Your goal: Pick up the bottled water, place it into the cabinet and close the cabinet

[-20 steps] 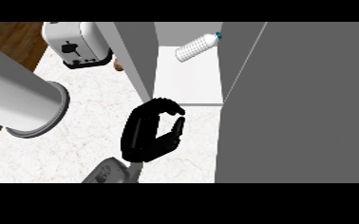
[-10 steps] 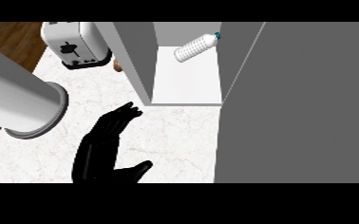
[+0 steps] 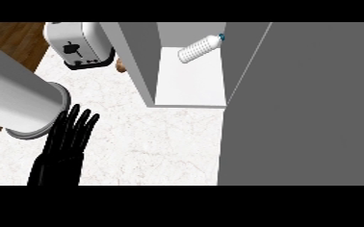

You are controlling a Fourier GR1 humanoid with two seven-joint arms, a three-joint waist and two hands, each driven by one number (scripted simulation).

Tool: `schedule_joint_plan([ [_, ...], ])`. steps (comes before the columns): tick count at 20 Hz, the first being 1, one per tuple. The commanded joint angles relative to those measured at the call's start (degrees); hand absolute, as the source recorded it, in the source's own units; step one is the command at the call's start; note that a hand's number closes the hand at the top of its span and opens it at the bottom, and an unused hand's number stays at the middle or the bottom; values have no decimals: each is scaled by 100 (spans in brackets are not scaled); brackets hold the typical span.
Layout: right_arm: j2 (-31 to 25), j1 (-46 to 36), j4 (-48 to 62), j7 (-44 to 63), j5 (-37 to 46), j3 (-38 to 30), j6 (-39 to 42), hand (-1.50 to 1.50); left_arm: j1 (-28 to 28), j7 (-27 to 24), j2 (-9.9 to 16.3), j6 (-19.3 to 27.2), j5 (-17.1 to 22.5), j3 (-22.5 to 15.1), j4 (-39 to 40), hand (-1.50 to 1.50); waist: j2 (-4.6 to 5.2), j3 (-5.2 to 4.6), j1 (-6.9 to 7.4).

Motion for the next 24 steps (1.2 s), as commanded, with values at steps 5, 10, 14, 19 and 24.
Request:
schedule_joint_plan([
  [5,-372,-550,-1091,826,1074,944,142,150,603,27,472,-408,355,359,-430,-150,-47,-33,117],
  [10,2,-386,-660,873,620,1599,-373,150,851,-70,751,-775,578,735,-442,-150,37,-47,254],
  [14,190,-543,-441,790,341,1876,-595,150,1018,-81,929,-1063,651,815,-508,-150,96,-37,446],
  [19,69,-936,-316,1084,306,1782,-738,150,1066,-6,1170,-1394,824,983,-597,-150,175,-45,712],
  [24,73,-1445,-153,1357,172,1651,-909,150,1065,-16,1309,-1718,925,1085,-567,-150,266,-63,959],
])
